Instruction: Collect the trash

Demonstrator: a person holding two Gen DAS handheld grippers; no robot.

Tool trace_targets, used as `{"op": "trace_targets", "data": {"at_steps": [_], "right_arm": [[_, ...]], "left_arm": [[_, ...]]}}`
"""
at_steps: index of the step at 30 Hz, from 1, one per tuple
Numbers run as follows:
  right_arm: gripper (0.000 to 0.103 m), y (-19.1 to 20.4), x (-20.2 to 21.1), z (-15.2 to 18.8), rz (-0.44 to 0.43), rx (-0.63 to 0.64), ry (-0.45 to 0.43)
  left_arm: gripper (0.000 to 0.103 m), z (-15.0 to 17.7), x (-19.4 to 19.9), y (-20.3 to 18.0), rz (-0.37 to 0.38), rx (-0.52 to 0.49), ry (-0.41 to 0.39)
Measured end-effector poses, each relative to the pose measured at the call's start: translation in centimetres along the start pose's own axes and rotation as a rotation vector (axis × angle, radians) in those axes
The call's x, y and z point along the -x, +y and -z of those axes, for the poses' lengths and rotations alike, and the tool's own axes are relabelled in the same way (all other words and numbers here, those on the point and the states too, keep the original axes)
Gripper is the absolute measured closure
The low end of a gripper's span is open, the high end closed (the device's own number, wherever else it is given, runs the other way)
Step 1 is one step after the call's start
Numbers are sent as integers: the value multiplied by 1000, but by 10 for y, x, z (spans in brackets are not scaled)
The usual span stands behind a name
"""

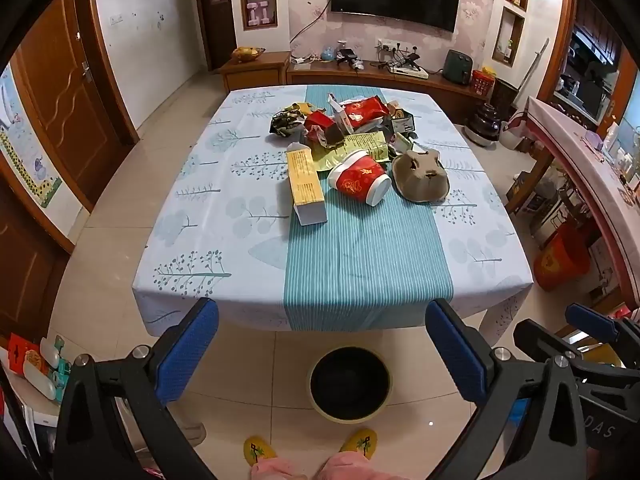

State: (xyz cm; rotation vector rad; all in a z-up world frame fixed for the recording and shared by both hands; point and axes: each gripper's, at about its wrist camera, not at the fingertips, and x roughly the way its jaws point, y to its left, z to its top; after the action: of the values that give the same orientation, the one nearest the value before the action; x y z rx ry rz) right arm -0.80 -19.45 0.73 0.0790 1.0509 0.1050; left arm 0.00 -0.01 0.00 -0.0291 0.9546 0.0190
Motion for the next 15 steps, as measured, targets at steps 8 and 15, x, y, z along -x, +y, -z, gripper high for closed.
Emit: {"op": "trace_targets", "data": {"at_steps": [8, 15], "right_arm": [[23, 2, -2, -6, -1, 3, -1], [23, 5, -3, -11, 1, 9, -3]], "left_arm": [[1, -1, 0, 0, -2, 3, -2], [1, -3, 7, 2, -6, 7, -21]]}}
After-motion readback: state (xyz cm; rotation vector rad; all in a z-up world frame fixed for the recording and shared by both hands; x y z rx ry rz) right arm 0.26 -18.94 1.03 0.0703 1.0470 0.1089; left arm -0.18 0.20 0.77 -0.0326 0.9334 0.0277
